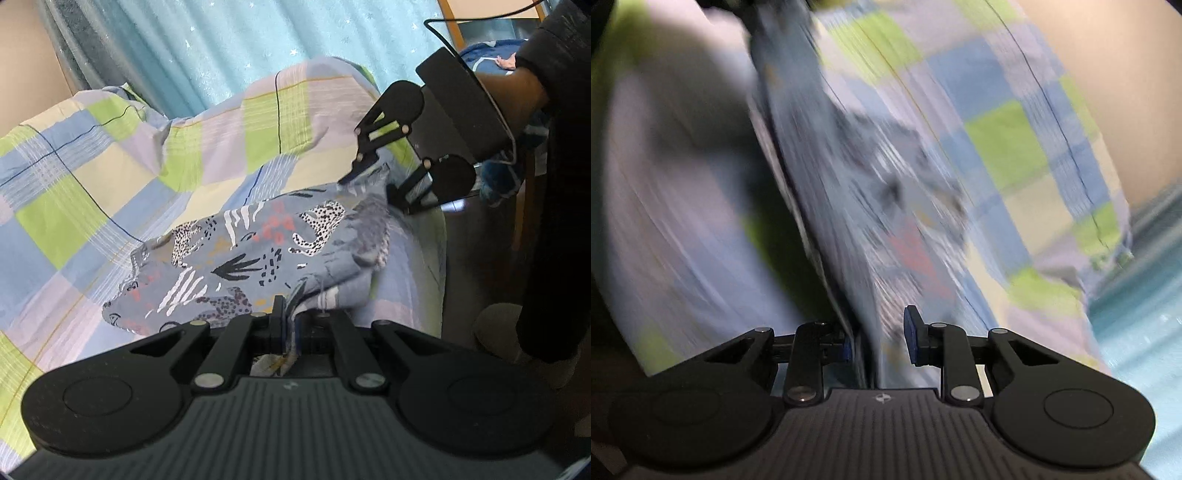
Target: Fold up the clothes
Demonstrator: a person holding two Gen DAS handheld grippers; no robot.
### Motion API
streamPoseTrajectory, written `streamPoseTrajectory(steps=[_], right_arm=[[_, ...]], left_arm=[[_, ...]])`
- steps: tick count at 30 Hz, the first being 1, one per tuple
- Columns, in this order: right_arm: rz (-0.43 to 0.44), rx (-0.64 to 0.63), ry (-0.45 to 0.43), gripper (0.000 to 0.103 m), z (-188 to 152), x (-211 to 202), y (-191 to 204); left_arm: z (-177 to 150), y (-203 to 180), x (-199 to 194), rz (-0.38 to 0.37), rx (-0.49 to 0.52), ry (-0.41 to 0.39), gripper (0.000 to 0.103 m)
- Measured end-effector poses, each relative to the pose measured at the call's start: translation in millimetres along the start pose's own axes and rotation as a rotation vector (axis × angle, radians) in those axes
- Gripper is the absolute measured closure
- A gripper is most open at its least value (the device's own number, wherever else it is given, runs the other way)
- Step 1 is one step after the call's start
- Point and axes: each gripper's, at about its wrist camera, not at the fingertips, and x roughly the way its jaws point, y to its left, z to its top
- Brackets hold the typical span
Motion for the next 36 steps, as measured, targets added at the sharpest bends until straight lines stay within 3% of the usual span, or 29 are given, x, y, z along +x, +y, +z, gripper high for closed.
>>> streamPoseTrajectory(steps=[3, 6, 10, 13, 18, 21, 25, 29, 32, 35, 36], right_arm=[[-0.032, -0.045, 0.051, 0.08, -20, 12, -7], [-0.022, -0.09, 0.07, 0.103, -29, 18, -8], [-0.007, -0.015, 0.055, 0.103, -18, 2, -25], [0.005, -0.018, 0.0, 0.103, -2, -47, -20], [0.168, -0.049, -0.03, 0.103, 24, -116, -10], [0.282, -0.053, -0.03, 0.103, 37, -128, -18], [0.352, 0.004, -0.011, 0.103, 59, -97, -65], [0.488, 0.193, 0.047, 0.103, 76, -26, -133], [0.612, 0.421, 0.107, 0.101, 66, 40, -167], [0.728, 0.698, 0.161, 0.092, 38, 101, -184], [0.747, 0.771, 0.166, 0.083, 25, 110, -182]], left_arm=[[-3, -1, 1, 0.011, -0.01, 0.009, 0.1], [-4, 1, -8, 0.034, -0.013, 0.007, 0.101], [-7, 9, -51, 0.067, -0.01, 0.001, 0.101], [-14, 10, -92, 0.056, -0.006, 0.003, 0.101], [-29, 5, -131, -0.008, -0.072, 0.056, 0.101], [-34, 27, -125, -0.029, -0.194, 0.071, 0.1], [-34, 86, -91, -0.049, -0.407, 0.055, 0.101], [-49, 138, -30, -0.093, -0.551, 0.089, 0.101], [-72, 162, 7, -0.131, -0.671, 0.122, 0.101], [-93, 168, 27, -0.177, -0.754, 0.143, 0.1], [-99, 170, 28, -0.188, -0.794, 0.129, 0.098]])
